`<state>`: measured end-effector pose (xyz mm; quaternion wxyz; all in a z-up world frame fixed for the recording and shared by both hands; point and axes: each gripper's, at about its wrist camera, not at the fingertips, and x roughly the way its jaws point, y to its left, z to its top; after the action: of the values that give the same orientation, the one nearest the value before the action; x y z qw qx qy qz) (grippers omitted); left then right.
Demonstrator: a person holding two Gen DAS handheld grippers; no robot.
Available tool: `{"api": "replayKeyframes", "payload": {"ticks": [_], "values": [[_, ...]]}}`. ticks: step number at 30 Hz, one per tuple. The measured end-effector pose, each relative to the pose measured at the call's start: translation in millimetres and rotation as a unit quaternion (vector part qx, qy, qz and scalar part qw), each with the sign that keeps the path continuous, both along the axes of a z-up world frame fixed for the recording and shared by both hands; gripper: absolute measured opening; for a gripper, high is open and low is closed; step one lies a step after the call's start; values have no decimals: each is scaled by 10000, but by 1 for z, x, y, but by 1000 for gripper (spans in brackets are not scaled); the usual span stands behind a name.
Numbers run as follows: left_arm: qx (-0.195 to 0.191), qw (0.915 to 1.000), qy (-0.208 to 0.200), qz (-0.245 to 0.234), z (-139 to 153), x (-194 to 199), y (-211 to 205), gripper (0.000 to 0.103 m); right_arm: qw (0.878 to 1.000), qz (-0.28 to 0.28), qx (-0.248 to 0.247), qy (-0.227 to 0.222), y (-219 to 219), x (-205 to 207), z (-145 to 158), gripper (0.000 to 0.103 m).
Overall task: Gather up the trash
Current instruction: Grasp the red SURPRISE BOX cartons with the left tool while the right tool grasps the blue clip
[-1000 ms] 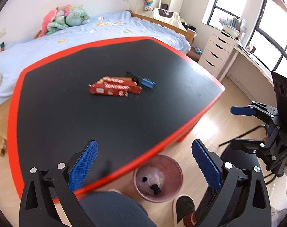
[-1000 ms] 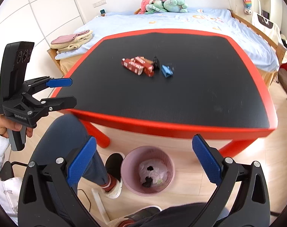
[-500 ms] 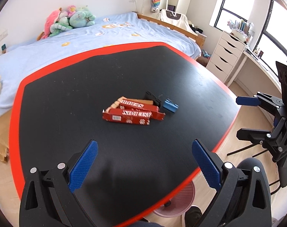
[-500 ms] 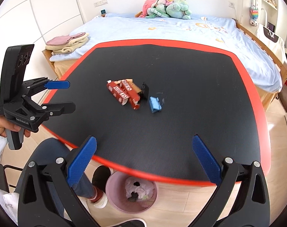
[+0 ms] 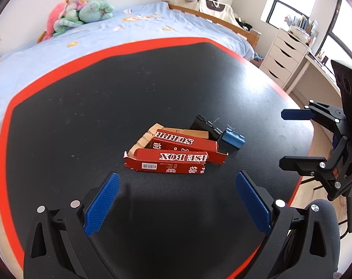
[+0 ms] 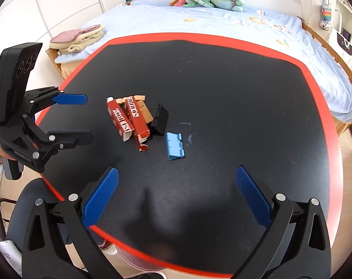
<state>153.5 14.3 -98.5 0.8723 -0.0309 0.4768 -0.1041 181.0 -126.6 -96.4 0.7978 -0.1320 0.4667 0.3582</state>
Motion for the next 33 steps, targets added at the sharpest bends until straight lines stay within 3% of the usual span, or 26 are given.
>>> {"api": "replayKeyframes", "payload": {"ticks": [11,21,28,31,33], "values": [[100,9998,155,47,-22,21,3,95,9996,217,-56,154,21,21,-24,97],[256,9997,39,13,-29,25,2,96,9993,309,-178,104,33,29,-37,73],[480,9988,-94,59,-30,20,-5,95,9991,371,-192,19,40,29,-39,65],[509,9986,-127,63,-31,22,-8,95,9990,403,-166,16,40,26,-39,56],[518,9985,-149,48,-31,21,-9,92,9990,416,-171,-1,39,25,-39,43]]}}
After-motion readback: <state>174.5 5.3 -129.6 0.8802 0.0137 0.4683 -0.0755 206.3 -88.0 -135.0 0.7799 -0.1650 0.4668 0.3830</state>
